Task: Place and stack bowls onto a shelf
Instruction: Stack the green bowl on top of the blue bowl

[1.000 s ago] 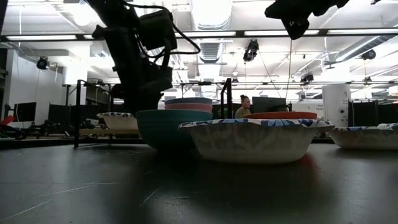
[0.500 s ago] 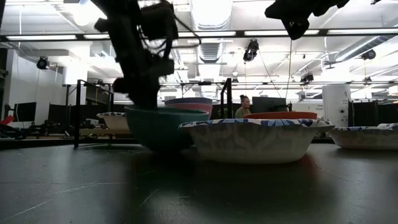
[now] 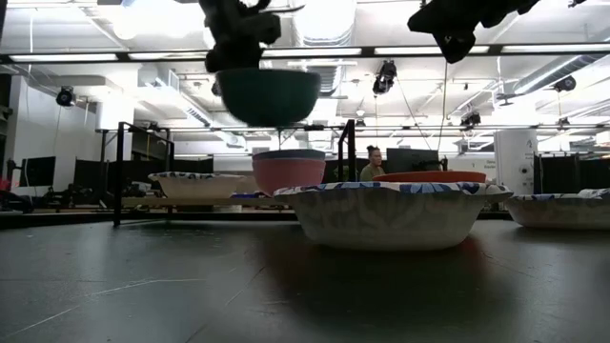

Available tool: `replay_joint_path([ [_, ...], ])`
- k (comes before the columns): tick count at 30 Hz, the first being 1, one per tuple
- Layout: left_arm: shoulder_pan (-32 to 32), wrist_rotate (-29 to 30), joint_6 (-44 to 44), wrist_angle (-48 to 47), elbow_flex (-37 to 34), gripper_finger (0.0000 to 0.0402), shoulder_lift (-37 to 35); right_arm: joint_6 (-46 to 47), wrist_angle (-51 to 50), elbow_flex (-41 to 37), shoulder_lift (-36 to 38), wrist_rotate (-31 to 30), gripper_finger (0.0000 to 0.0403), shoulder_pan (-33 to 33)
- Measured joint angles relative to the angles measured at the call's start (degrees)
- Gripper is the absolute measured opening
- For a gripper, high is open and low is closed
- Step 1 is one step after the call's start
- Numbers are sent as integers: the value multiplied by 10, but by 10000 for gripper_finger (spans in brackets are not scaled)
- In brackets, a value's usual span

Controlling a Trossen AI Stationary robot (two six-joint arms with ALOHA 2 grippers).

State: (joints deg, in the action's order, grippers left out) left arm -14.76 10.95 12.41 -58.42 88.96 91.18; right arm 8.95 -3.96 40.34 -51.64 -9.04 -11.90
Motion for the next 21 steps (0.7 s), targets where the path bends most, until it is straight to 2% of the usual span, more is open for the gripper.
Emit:
replay_joint_path([
  [5, -90, -2, -46, -12, 72, 0, 0, 0, -2, 0, 0, 0, 9, -1],
  [13, -220, -97, -77, 16, 96, 0, 26, -6, -4, 0, 0, 0, 9, -2],
  [17, -258, -133, -80, 33, 96, 0, 51, -8, -5, 0, 0, 0, 9, -2],
  [21, -273, -136, -89, 50, 96, 0, 81, -10, -5, 0, 0, 0, 9, -2],
])
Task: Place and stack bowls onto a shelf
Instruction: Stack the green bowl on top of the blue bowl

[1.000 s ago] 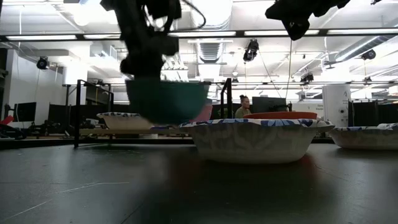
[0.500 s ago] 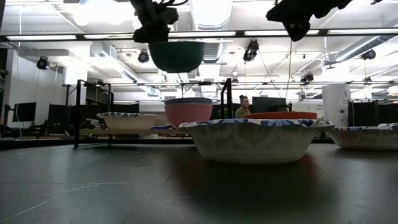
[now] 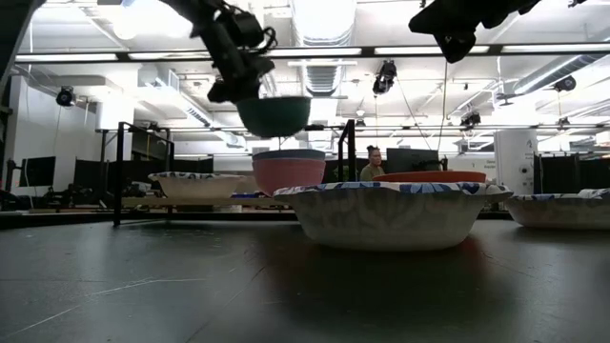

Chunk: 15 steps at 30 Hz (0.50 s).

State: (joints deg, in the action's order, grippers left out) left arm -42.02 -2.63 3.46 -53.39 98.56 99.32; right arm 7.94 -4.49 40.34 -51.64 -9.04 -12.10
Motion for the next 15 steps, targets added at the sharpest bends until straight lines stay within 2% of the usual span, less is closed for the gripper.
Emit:
replay_joint_path([
  [7, -5, -14, -10, 23, 0, 0, 46, 0, 0, 0, 0, 0, 9, 0],
  [15, -6, -15, -15, 36, 0, 0, 66, 0, 0, 0, 0, 0, 9, 0],
])
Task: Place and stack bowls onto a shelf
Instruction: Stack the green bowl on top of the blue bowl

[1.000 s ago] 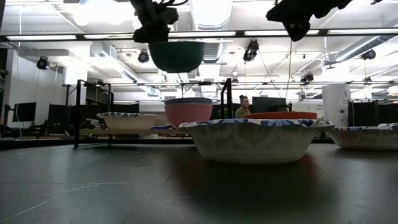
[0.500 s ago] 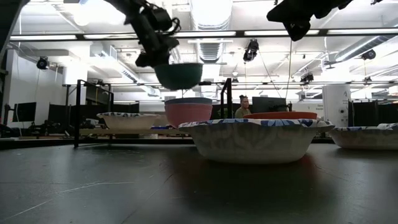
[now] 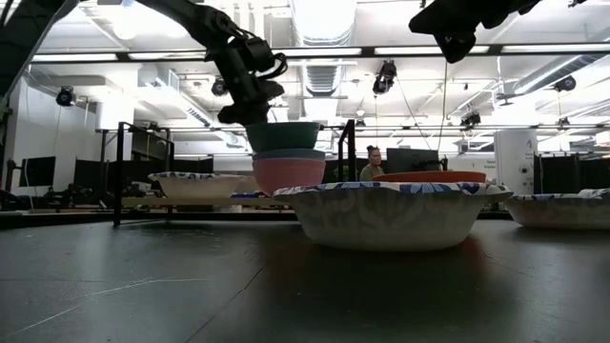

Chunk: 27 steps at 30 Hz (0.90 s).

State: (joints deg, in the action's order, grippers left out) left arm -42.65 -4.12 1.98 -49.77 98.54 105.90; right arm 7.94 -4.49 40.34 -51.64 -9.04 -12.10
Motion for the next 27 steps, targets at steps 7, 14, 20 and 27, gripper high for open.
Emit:
replay_joint_path([
  [7, 0, 0, -3, 24, 0, 1, 0, 0, 0, 0, 0, 0, 9, 0],
  [14, 0, 0, -5, 27, 0, 27, 0, 0, 0, 0, 0, 0, 9, 0],
  [20, 0, 0, -5, 27, 0, 58, 0, 0, 0, 0, 0, 0, 9, 0],
  [27, 0, 0, -13, 27, 0, 90, -18, 4, 0, 0, 0, 0, 9, 0],
])
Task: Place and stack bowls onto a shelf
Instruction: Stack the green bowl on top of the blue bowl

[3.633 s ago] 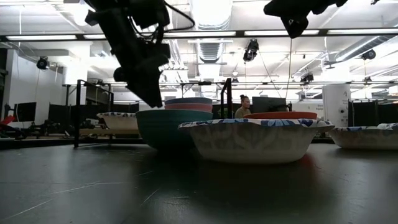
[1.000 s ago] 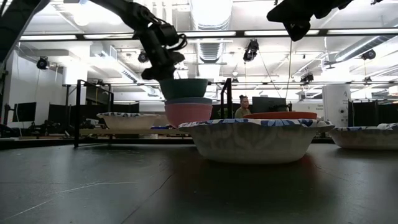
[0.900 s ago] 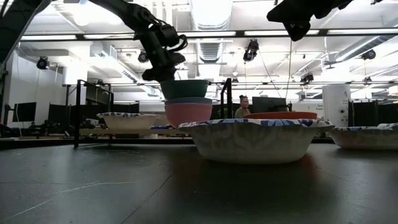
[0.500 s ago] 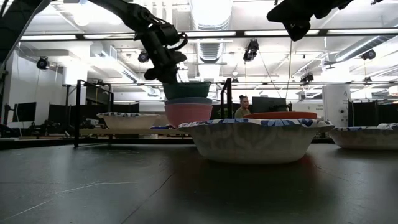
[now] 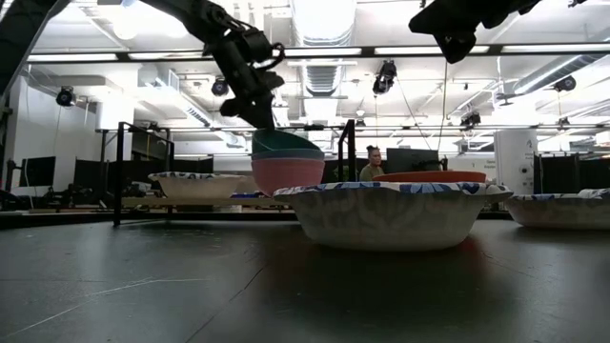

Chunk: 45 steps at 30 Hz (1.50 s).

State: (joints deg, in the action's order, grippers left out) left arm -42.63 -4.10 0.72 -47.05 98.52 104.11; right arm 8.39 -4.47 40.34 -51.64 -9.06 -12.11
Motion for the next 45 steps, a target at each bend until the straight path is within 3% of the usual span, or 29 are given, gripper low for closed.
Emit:
replay_joint_path([
  [6, 5, 0, -2, -11, 0, 98, -28, 19, 9, 0, 0, -3, 9, 0],
  [11, 43, 8, -12, -19, -10, 98, -68, 31, 28, 0, 0, -49, 9, 0],
  [16, 76, 111, -51, 26, -52, 98, -102, 32, 35, 0, 0, -56, 9, 1],
  [18, 76, 126, -60, 62, -79, 97, -108, 32, 35, 0, 0, -56, 9, 0],
  [26, 47, 126, -52, 111, -163, 77, -113, 51, 35, 0, 0, -56, 9, 0],
  [45, 40, 126, -22, 138, -210, 53, -108, 51, 36, 0, 0, -57, 9, 0],
])
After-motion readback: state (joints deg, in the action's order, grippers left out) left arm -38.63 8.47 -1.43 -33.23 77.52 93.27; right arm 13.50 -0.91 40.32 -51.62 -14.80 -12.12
